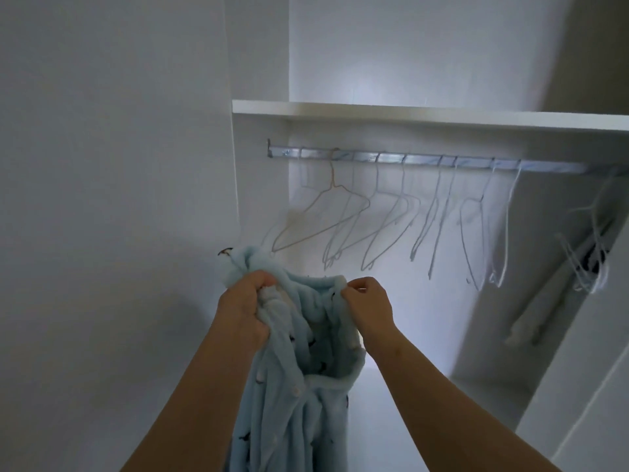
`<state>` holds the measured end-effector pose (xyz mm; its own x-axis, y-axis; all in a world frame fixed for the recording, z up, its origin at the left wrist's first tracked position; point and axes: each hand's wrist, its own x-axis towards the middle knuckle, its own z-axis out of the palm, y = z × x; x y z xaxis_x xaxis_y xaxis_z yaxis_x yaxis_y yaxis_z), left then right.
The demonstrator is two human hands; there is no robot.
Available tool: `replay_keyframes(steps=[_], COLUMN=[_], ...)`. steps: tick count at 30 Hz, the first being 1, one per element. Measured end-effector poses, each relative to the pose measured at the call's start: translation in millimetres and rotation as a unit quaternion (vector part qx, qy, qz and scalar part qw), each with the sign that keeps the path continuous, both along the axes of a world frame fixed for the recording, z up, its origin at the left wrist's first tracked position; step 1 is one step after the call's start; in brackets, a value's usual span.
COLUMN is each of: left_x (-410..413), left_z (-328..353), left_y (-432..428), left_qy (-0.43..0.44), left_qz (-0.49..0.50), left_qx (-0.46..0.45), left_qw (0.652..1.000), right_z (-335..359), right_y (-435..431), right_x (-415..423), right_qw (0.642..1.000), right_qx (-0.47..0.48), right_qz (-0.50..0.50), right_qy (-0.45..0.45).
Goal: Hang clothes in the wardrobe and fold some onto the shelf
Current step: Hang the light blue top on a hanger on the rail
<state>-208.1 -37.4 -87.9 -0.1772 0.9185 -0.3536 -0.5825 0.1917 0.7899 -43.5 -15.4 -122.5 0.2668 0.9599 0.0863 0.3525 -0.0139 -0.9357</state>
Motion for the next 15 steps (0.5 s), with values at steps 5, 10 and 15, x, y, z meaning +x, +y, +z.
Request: replay_keyframes(steps=[5, 10, 15], left_x=[-12, -17, -24], left_z=[-1, 8, 9], left_y=[39, 68, 75], left_qy=[0.008, 0.024, 0.064], left_qz=[0.055, 0.100, 0.121], left_qx=[0.001, -0.013, -0.013], left_qw=[0.998, 0.995, 0.990], right_z=[14, 35, 41], right_y=[61, 118, 165], right_x=[-18, -48, -80], right_qw=[0.997, 0.987, 0.973], right_qx=[0.032, 0.007, -0.034], right_qz=[0.054, 0.150, 0.210], right_qy=[0.039, 0.054, 0.091])
